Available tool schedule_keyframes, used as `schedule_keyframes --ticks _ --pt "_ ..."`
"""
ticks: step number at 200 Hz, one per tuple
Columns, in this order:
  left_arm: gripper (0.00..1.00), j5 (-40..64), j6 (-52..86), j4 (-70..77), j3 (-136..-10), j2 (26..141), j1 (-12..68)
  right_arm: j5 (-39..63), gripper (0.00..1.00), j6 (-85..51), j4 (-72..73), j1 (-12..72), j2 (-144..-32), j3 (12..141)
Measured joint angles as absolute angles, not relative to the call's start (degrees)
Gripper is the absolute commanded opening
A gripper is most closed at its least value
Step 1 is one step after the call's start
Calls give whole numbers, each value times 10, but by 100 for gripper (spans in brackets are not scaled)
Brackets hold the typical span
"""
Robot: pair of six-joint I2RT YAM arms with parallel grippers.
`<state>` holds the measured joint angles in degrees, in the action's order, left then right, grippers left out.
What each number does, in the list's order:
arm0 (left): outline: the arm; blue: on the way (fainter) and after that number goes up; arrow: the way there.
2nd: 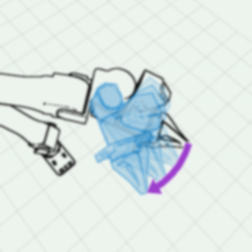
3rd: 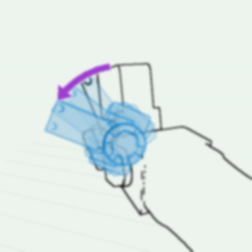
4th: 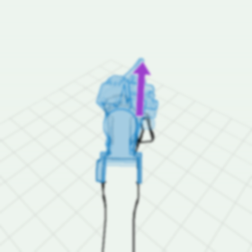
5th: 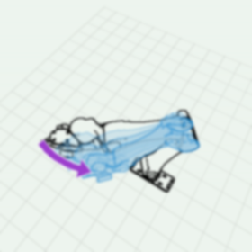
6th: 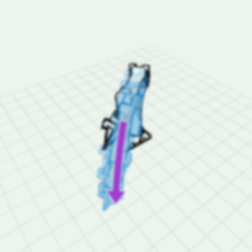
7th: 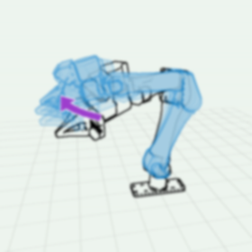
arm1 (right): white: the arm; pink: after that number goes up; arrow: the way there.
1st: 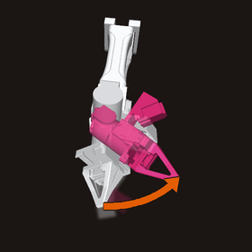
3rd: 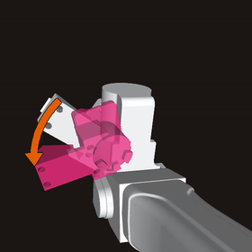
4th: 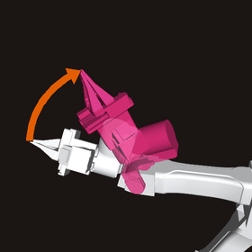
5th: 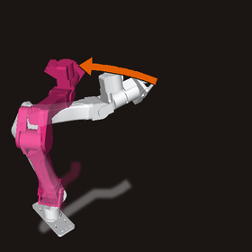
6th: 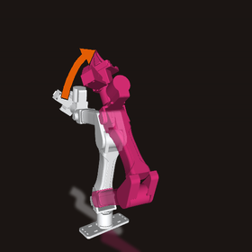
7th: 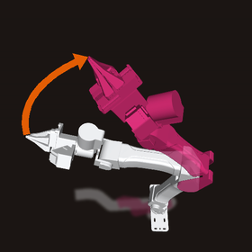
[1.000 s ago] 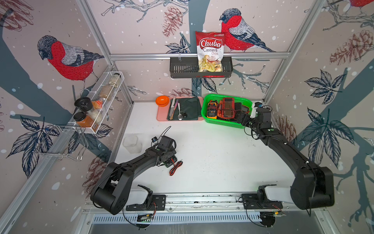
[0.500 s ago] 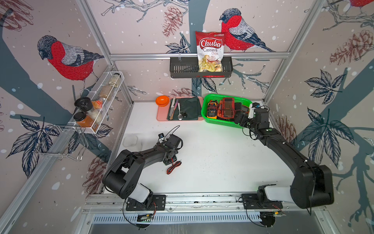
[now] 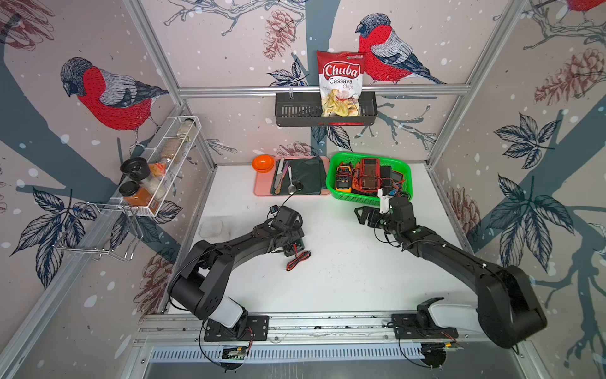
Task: Put the multimeter into the basket
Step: Pick up the multimeter from the center of the board.
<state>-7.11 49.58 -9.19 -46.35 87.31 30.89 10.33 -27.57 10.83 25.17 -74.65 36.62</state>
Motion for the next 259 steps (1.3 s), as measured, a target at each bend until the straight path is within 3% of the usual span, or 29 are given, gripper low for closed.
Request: schedule_keyframes --ticks 46,76,128,259 --pt "0 -42 493 -56 -495 865 309 186 76 -323 253 335 -812 337" --pt "0 -30 480 -46 -504 861 309 233 69 -349 323 379 -873 357" --pt "0 -30 474 -46 -507 861 309 268 67 -381 398 422 -942 392" --pt "0 -14 461 -24 -514 879 309 290 50 -414 425 445 -1036 455"
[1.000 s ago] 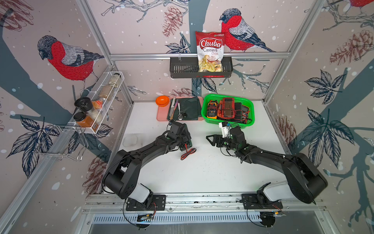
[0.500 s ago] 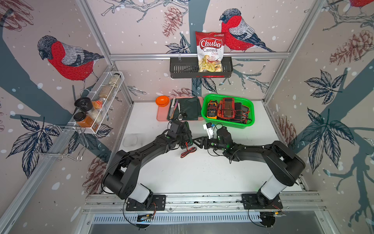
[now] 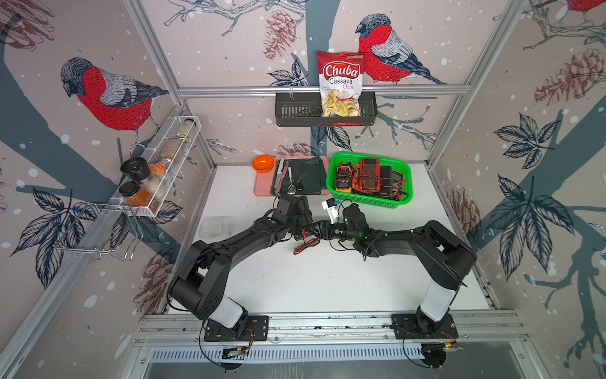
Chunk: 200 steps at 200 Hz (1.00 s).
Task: Put the multimeter into the basket
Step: Pick up the multimeter from the center of the board.
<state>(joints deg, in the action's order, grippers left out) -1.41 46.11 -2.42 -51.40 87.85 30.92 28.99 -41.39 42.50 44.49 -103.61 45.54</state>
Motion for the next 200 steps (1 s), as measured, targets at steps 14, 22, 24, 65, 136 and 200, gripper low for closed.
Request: schedule_keyframes --ticks 14,22,24,65,136,200 --pt "0 -13 461 -23 -515 880 309 294 53 -422 429 445 -1042 457" --pt "0 -12 461 -21 -515 882 310 295 53 -423 431 445 -1044 457" --pt "0 -12 460 -21 -516 882 310 295 53 -424 431 445 -1044 457" --pt "0 -11 459 -21 -517 886 310 303 35 -436 439 445 -1049 458" --pt "86 -12 460 -16 -519 874 311 302 0 -453 447 434 -1045 451" --pt "98 -2 454 20 -514 809 312 286 0 -469 449 393 -1007 420"
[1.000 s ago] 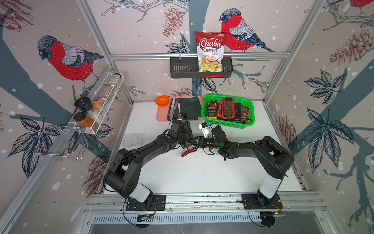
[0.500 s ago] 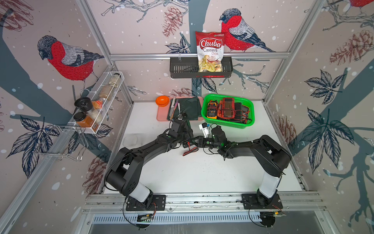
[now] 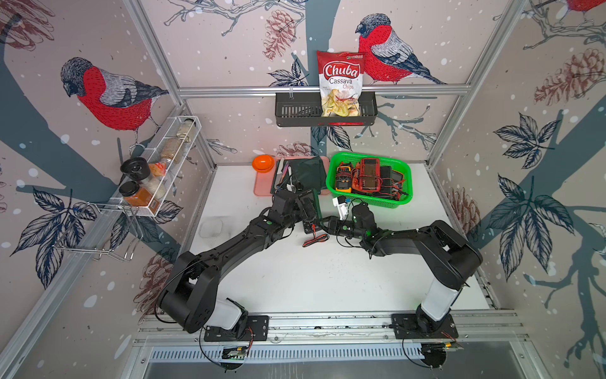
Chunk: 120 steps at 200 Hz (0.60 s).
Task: Put the multimeter into the basket
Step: Pick up the multimeter from the center of the board.
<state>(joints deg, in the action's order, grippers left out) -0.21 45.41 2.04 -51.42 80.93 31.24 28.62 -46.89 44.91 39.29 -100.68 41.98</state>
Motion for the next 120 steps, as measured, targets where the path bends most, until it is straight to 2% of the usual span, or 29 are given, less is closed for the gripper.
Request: schedule_keyframes --ticks 67,120 --pt "98 -78 426 21 -470 714 312 279 0 -476 417 312 -923 419" --pt "98 -158 415 23 -396 625 308 231 0 -437 341 229 -878 508"
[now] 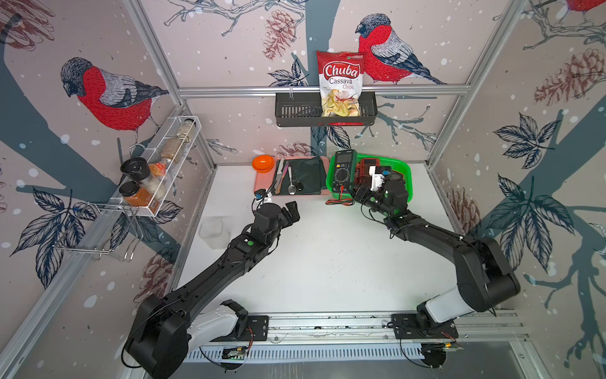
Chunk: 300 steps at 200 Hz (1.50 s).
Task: Put the multimeter into the basket
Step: Pick up the multimeter from the center of the board, then place the multimeter in the basket.
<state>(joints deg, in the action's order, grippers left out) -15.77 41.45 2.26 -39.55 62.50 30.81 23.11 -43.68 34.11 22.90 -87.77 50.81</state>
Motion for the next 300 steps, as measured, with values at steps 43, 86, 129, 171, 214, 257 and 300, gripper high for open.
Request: schedule_keyframes --ticks 43,86,129,171,214,257,300 --pt "98 -182 401 23 -359 597 298 209 0 -432 323 175 -927 584" --pt "97 -178 401 28 -343 604 286 204 0 -431 316 157 -1011 649" --pt "98 -145 400 49 -333 632 283 211 0 -418 294 153 -1082 693" --pt "98 -114 396 70 -340 668 283 217 0 -415 283 155 -1115 696" --pt "98 -84 389 88 -357 709 283 232 2 -420 301 162 -1129 691" --pt "98 -60 387 99 -374 750 283 241 30 -433 329 163 -1136 678" --pt "98 -43 388 114 -385 771 283 226 54 -423 309 166 -1126 679"
